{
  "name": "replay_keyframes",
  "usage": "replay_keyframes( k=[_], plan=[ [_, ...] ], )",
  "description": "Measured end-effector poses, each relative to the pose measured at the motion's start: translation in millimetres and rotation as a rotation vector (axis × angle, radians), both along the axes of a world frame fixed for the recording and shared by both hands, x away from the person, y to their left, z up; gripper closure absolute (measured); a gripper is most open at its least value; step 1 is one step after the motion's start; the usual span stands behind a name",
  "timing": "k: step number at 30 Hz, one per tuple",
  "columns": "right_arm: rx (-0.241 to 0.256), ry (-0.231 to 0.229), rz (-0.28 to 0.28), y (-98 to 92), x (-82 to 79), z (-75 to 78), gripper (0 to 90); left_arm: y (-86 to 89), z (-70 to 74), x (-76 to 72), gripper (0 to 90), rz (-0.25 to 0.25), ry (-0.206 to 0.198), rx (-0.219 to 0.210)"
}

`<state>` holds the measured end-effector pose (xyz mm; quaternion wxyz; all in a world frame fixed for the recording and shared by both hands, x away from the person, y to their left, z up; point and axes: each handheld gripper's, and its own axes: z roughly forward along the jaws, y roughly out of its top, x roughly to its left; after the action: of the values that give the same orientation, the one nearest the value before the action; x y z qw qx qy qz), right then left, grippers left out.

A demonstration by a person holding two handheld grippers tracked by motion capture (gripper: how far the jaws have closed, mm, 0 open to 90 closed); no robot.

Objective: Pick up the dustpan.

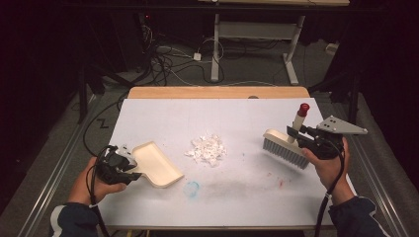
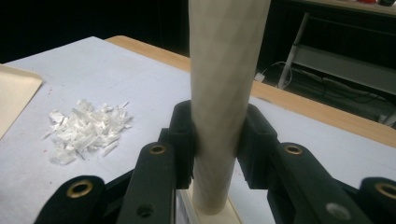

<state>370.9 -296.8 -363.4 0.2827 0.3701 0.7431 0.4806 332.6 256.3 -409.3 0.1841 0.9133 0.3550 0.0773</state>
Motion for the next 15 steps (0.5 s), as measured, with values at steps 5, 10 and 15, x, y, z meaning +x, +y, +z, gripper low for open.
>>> replay_keyframes(
  k=[5, 10, 15],
  plan=[
    [0.019, 0.011, -0.02, -1.2, 10.1, -2.8, 71.2, -5.8, -0.3, 3.4, 63.2, -0.022, 0.006, 0.007],
    [0.002, 0.0, -0.019, 3.6, 13.0, -0.8, 71.2, -10.4, -0.8, 5.6, 63.2, -0.035, 0.009, 0.006],
    [0.018, -0.013, -0.03, 8.3, 14.3, 2.7, 71.2, -15.9, -1.0, 6.3, 63.1, -0.053, 0.012, 0.013]
  ],
)
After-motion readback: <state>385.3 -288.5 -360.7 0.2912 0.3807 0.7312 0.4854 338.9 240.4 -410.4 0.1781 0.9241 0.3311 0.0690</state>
